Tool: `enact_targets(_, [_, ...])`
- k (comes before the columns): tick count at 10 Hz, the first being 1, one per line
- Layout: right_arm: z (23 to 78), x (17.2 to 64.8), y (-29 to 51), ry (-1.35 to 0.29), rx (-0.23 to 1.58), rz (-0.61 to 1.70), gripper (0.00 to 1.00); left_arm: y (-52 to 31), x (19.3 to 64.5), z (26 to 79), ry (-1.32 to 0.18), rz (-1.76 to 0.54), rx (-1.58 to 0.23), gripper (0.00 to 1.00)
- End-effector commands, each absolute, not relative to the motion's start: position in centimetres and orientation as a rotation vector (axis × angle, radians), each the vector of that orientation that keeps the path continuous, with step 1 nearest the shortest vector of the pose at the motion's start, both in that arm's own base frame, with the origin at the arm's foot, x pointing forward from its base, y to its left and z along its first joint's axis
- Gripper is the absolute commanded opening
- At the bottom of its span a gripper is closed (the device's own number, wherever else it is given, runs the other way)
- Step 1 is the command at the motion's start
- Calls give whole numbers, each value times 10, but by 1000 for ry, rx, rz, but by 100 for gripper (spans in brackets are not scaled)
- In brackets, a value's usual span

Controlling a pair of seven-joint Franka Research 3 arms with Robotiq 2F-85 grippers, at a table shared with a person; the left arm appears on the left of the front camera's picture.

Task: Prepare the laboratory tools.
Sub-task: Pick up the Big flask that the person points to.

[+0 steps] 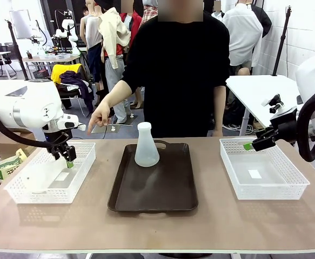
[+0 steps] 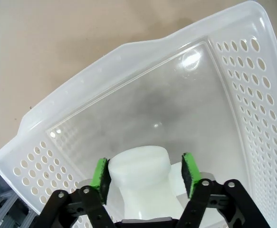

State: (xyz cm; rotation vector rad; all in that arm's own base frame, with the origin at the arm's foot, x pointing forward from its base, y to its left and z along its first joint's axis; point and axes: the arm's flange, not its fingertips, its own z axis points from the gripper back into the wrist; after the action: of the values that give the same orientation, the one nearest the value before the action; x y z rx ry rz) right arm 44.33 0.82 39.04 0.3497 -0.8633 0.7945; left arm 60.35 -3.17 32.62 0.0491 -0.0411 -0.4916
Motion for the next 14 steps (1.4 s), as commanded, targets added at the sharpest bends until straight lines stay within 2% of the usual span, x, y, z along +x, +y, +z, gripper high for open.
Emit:
enact_targets(1, [390, 443, 7, -856, 346, 800, 100, -31, 601, 332, -12, -463, 78, 17])
enact_targets(2, [390, 443, 7, -856, 346, 800, 100, -30, 601, 330, -5, -458, 78, 0])
enact_targets(14, [390, 443, 7, -856, 346, 800, 100, -31, 601, 328, -23, -470, 48, 0])
